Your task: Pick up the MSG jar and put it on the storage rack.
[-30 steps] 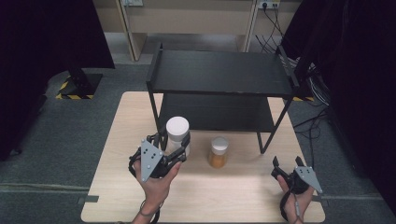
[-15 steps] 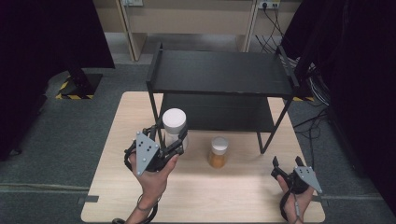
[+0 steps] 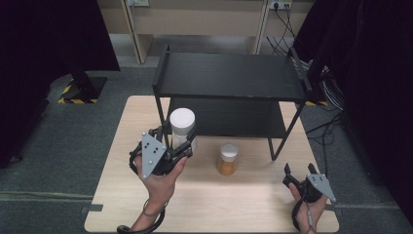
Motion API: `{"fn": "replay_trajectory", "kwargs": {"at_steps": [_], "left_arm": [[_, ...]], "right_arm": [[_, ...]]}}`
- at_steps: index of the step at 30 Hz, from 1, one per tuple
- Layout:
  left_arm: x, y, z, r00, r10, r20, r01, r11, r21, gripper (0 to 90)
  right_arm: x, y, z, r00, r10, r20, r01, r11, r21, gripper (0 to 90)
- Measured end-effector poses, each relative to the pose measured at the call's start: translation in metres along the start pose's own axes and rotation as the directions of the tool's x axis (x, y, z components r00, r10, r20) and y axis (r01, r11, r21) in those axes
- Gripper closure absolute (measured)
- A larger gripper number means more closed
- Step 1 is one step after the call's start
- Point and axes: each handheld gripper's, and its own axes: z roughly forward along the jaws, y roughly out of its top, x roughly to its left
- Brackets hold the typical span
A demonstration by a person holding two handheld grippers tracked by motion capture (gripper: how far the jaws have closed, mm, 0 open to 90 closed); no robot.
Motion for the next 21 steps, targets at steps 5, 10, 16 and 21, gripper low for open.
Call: {"fn": "replay_trajectory", "kwargs": {"at_steps": [5, 10, 16, 21], "left_arm": [[0.001, 0.006, 0.002, 1.0, 0.001, -0.004, -0.001, 1.0, -0.006, 33.5], [0.001, 0.01, 0.004, 1.0, -0.001, -0.005, 0.001, 0.9999, -0.015, 33.5], [0.001, 0.012, 0.007, 1.0, 0.0, -0.004, 0.0, 0.9999, -0.017, 33.6], [0.002, 0.015, 0.008, 1.0, -0.004, -0.006, 0.004, 0.9998, -0.021, 33.5]], "right_arm": [[0.0, 0.0, 0.0, 1.0, 0.0, 0.0, 0.0, 1.0, 0.0, 13.5], [0.0, 0.0, 0.0, 1.0, -0.001, 0.001, 0.001, 1.0, 0.0, 13.5], [0.001, 0.0, 0.0, 1.0, -0.002, 0.001, 0.002, 1.0, 0.001, 13.5], [0.0, 0.0, 0.0, 1.0, -0.001, 0.001, 0.001, 1.0, 0.0, 13.5]]}}
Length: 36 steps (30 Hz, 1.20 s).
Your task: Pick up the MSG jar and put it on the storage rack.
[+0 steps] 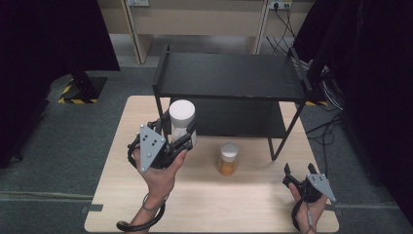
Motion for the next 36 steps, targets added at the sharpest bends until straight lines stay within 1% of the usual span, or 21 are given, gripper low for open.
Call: {"fn": "replay_trajectory", "kwargs": {"at_steps": [4, 8, 20, 36], "left_arm": [[0.002, 0.003, 0.001, 1.0, 0.005, 0.005, -0.005, 1.0, -0.001, 33.5], [0.002, 0.007, 0.002, 1.0, 0.009, -0.001, -0.009, 1.0, -0.002, 33.5], [0.007, 0.014, 0.006, 0.9999, 0.001, -0.014, -0.002, 0.9999, -0.011, 33.5], [0.009, 0.034, 0.014, 0.9997, 0.017, -0.018, -0.018, 0.9993, -0.033, 33.5]], "right_arm": [[0.0, 0.0, 0.0, 1.0, 0.0, 0.0, 0.0, 1.0, 0.0, 13.5], [0.0, 0.0, 0.0, 1.0, -0.001, 0.0, 0.001, 1.0, -0.001, 13.6], [0.0, 0.0, 0.0, 1.0, -0.001, -0.001, 0.001, 1.0, 0.0, 13.6], [0.0, 0.0, 0.0, 1.0, -0.003, -0.002, 0.003, 1.0, 0.002, 13.6]]}}
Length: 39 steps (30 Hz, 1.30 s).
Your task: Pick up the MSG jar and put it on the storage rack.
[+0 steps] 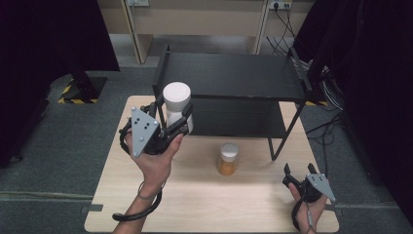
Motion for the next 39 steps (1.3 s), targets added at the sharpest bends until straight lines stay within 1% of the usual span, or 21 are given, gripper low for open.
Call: {"fn": "replay_trajectory", "kwargs": {"at_steps": [6, 15, 28, 39], "left_arm": [[0.001, 0.004, 0.002, 1.0, -0.002, 0.003, 0.002, 1.0, -0.004, 33.5], [0.003, 0.009, 0.005, 1.0, -0.005, -0.001, 0.005, 1.0, -0.004, 33.5], [0.006, 0.019, 0.011, 0.9999, -0.007, -0.009, 0.007, 0.9999, -0.008, 33.5], [0.009, 0.029, 0.02, 1.0, -0.004, -0.008, 0.004, 1.0, 0.008, 33.5]], "right_arm": [[0.0, 0.0, 0.0, 1.0, -0.001, 0.0, 0.001, 1.0, 0.0, 13.6], [0.0, 0.0, 0.0, 1.0, -0.003, 0.0, 0.003, 1.0, 0.0, 13.6], [0.0, 0.0, 0.0, 1.0, -0.004, 0.0, 0.004, 1.0, 0.0, 13.6], [0.0, 0.0, 0.0, 1.0, -0.002, -0.001, 0.002, 1.0, -0.001, 13.6]]}}
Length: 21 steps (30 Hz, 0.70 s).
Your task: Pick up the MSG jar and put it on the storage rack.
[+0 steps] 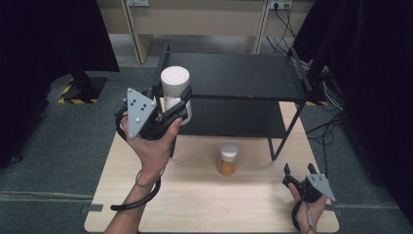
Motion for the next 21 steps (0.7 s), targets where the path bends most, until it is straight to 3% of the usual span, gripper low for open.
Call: {"fn": "replay_trajectory", "kwargs": {"at_steps": [21], "left_arm": [[0.008, 0.02, 0.022, 0.9999, -0.001, -0.017, 0.001, 0.9996, 0.028, 33.5]], "right_arm": [[0.001, 0.0, 0.0, 1.0, -0.008, -0.001, 0.008, 1.0, -0.001, 13.6]]}}
